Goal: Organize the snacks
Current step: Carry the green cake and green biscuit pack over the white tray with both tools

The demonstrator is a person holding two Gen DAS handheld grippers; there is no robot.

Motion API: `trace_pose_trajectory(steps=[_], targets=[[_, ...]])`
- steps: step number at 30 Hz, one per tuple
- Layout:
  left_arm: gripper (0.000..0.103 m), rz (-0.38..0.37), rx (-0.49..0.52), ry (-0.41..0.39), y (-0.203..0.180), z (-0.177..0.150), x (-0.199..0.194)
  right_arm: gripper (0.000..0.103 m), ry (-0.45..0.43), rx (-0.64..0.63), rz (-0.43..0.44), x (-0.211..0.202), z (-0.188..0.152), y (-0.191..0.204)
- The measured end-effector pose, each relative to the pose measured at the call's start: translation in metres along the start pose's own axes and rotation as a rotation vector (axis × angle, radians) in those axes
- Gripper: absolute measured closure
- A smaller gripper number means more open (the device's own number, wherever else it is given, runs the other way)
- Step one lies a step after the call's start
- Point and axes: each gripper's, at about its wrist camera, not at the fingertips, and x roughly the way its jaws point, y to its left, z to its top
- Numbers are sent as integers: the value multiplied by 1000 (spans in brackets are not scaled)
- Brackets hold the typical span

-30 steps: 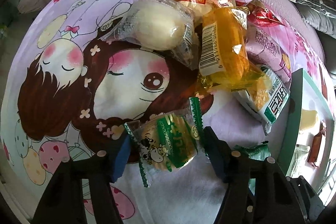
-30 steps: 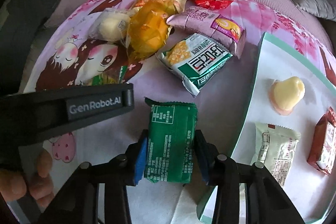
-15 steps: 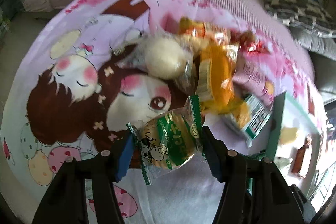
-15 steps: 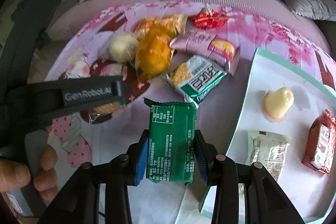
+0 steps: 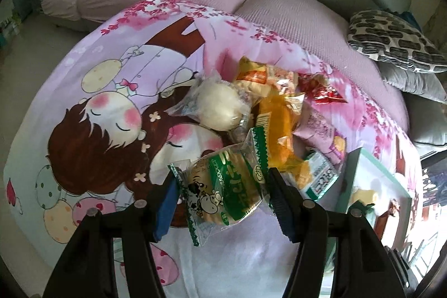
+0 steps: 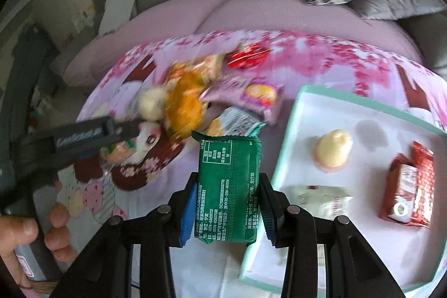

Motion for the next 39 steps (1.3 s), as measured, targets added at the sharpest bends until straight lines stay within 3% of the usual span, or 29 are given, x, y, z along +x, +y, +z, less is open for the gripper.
trace_pose_trajectory(steps=[14,29,39], targets=[[40,-39,206,-20,-71,-23,-8,60,-90,265,-123,-33,9,-102],[40,-191,585,14,-197,-104,-7,60,-164,527,-281,-73,-11,-197],[40,-212,646,0,-227,-117,10,60,-116,575,-310,-66,-18,-216]])
